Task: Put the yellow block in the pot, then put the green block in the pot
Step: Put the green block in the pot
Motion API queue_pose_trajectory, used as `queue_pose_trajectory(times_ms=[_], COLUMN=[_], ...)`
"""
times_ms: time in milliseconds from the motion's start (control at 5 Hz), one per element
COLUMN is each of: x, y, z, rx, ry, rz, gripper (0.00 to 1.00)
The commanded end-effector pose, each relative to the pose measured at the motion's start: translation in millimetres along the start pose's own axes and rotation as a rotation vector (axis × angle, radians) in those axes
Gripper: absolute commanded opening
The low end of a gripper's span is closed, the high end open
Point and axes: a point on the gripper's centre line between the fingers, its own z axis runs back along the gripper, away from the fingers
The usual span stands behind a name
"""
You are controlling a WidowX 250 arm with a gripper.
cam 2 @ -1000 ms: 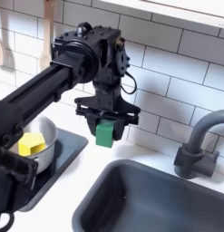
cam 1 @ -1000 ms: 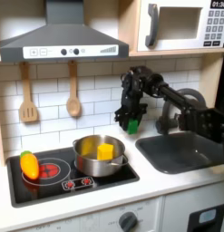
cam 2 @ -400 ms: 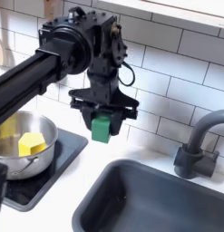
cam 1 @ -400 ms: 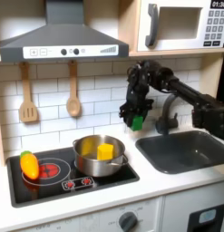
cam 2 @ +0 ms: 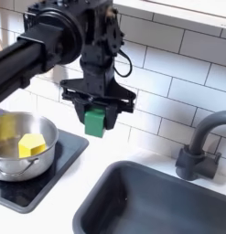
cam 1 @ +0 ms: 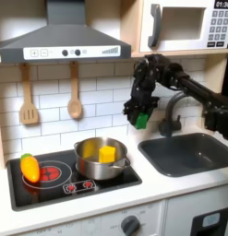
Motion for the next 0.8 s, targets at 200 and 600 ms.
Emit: queue_pose_trajectory(times_ms=[200,600], x=[-18,-28], y=[39.0,60.6], z=[-0.3,3.3], rx=[0.043,0.064], ry=[0.023,0.035], rz=[0.067,0.119], gripper=[0.0,0.0])
